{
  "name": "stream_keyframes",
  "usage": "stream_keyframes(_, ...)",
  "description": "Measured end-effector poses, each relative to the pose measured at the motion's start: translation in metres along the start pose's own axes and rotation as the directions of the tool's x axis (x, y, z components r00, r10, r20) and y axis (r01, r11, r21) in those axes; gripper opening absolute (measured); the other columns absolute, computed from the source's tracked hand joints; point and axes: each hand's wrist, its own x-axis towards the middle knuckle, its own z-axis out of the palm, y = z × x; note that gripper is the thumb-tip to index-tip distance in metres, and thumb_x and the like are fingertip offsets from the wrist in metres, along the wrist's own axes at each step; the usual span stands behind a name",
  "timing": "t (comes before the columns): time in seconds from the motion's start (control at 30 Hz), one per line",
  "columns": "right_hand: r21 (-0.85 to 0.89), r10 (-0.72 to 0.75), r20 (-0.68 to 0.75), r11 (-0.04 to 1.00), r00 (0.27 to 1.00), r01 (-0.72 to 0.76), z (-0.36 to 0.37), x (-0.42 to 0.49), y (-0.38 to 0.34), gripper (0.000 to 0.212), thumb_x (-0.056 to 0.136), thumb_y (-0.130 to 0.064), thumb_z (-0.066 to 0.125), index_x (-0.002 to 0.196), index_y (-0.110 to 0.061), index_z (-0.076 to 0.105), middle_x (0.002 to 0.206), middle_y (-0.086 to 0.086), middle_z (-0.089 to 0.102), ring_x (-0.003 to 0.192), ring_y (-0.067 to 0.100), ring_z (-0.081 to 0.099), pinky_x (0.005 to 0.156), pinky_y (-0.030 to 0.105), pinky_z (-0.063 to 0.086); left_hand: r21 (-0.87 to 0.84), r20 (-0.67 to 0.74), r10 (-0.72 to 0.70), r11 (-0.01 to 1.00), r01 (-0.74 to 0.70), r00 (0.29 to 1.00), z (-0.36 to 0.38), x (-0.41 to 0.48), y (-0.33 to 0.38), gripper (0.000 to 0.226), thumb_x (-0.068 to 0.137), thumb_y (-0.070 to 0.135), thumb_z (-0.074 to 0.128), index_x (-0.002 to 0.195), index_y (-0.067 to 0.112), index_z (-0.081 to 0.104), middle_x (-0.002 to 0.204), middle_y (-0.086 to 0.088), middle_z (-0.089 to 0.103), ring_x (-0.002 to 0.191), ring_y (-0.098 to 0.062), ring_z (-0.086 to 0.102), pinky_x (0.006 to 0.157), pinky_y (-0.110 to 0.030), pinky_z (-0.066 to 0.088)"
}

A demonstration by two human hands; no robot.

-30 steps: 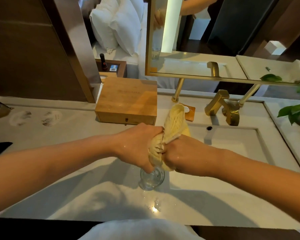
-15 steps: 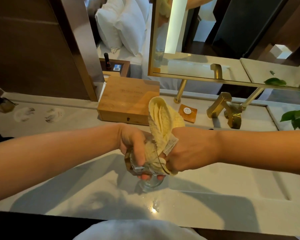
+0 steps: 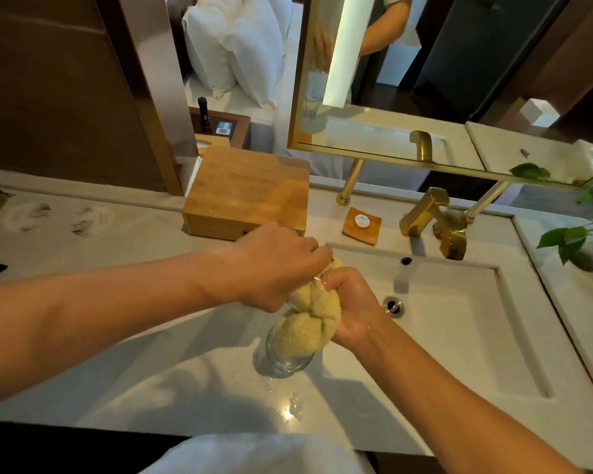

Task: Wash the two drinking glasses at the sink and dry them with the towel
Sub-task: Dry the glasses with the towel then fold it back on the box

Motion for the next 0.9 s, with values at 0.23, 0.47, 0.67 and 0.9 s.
stream_keyframes(0.23,0.144,-0.074,0.069,0.988,0.995,0.064,-0.033,-0.019,-0.029,0.038,0.075,0.015,0.063,0.113,0.019,0.063,0.107,0.039,0.065,0.102,0.053,0.065,0.090,0.061,0.052,-0.537,-0.136,-0.227,0.835,0.121,0.964,0.016,-0.009,-0.036,0.066,0.074,0.037,0.082,0.129,0.029,0.047,0.112,0.013,0.061,0.095,-0.008,0.060,0.071,-0.020,0.049)
stream_keyframes(0.47,0.200,-0.350,0.011,0.919,0.937,0.340,-0.050,-0.031,-0.053,0.064,0.067,0.005,0.079,0.129,0.006,0.062,0.134,0.031,0.058,0.122,0.048,0.057,0.092,0.067,0.049,-0.972,0.185,-0.548,-0.224,0.070,0.816,0.003,-0.004,-0.043,0.068,0.052,0.022,0.094,0.112,0.028,0.063,0.117,-0.006,0.066,0.111,-0.024,0.065,0.095,-0.044,0.055)
stream_keyframes(0.67,0.182,-0.291,0.061,0.944,0.955,0.276,-0.007,-0.011,-0.033,0.049,0.091,-0.035,0.054,0.129,-0.006,0.062,0.131,0.019,0.058,0.125,0.037,0.053,0.117,0.051,0.029,-0.910,0.152,-0.627,-0.391,-0.140,0.764,-0.011,0.014,-0.036,0.101,0.048,0.014,0.093,0.136,0.035,0.048,0.126,-0.007,0.066,0.110,-0.024,0.069,0.093,-0.049,0.057)
stream_keyframes(0.9,0.264,-0.272,0.130,0.937,0.954,0.231,0.007,0.009,-0.035,0.069,0.095,-0.060,0.045,0.144,-0.012,0.052,0.149,0.021,0.047,0.140,0.040,0.041,0.118,0.056,0.027,-0.880,-0.256,-0.673,0.459,0.120,0.694,-0.010,0.018,-0.027,0.089,0.065,0.030,0.090,0.142,0.033,0.045,0.116,0.008,0.061,0.102,-0.004,0.059,0.078,-0.009,0.047)
